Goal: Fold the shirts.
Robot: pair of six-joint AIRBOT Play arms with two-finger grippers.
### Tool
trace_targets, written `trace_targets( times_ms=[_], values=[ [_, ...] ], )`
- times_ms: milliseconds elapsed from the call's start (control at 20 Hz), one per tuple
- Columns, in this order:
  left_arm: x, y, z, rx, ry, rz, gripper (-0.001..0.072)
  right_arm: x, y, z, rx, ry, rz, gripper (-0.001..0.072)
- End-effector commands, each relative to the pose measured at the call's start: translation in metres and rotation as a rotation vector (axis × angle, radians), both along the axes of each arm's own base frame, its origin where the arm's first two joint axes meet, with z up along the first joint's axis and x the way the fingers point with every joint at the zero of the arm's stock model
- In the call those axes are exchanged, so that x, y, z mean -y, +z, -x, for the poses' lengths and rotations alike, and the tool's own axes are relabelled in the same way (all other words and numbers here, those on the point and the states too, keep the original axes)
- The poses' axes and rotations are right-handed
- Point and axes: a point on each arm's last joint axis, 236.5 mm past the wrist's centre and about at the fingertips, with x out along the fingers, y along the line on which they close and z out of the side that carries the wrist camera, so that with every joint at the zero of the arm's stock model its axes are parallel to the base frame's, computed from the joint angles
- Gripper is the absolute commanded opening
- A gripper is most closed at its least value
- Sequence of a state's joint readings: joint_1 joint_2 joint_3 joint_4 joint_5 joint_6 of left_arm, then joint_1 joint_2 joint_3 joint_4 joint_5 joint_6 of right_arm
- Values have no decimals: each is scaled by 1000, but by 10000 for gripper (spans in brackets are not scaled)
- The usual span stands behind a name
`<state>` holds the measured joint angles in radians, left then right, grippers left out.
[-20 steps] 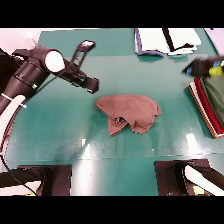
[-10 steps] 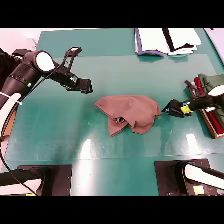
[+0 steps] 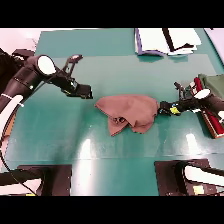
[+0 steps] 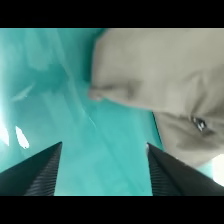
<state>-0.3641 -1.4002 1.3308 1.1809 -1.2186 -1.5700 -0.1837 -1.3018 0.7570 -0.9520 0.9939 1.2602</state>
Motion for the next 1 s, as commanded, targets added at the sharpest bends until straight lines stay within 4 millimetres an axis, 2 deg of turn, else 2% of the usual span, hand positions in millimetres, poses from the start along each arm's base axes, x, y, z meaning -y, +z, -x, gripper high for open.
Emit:
trace_targets(
  times_ms=[0, 100, 250, 450, 600, 650, 750, 800, 900, 950],
  values=[
    [23, -33, 38, -143, -7, 91, 615, 3, 17, -12, 86, -8, 21, 15],
    [41, -56, 66, -197, -34, 107, 615, 3, 26, -13, 112, -7, 25, 15],
    [74, -78, 99, -215, -73, 140, 616, 2, 34, -14, 131, -6, 25, 15],
    [111, -93, 116, -198, -95, 170, 616, -2, 35, -8, 112, 7, 8, 15],
    [132, -98, 119, -225, -54, 225, 614, -5, 35, -4, 98, 16, -1, 15],
    [134, -98, 117, -214, -49, 228, 565, -6, 35, -3, 92, 21, -5, 15],
    [129, -99, 111, -194, -49, 215, 152, -6, 41, -5, 97, 33, -7, 15],
    [123, -99, 105, -182, -52, 199, 33, -6, 48, -9, 110, 42, -5, 15],
    [102, -91, 85, -144, -23, 185, 28, -3, 70, -21, 149, 74, 14, 15],
    [85, -82, 69, -102, 6, 176, 28, 2, 82, -26, 168, 103, 41, 15]
  ],
)
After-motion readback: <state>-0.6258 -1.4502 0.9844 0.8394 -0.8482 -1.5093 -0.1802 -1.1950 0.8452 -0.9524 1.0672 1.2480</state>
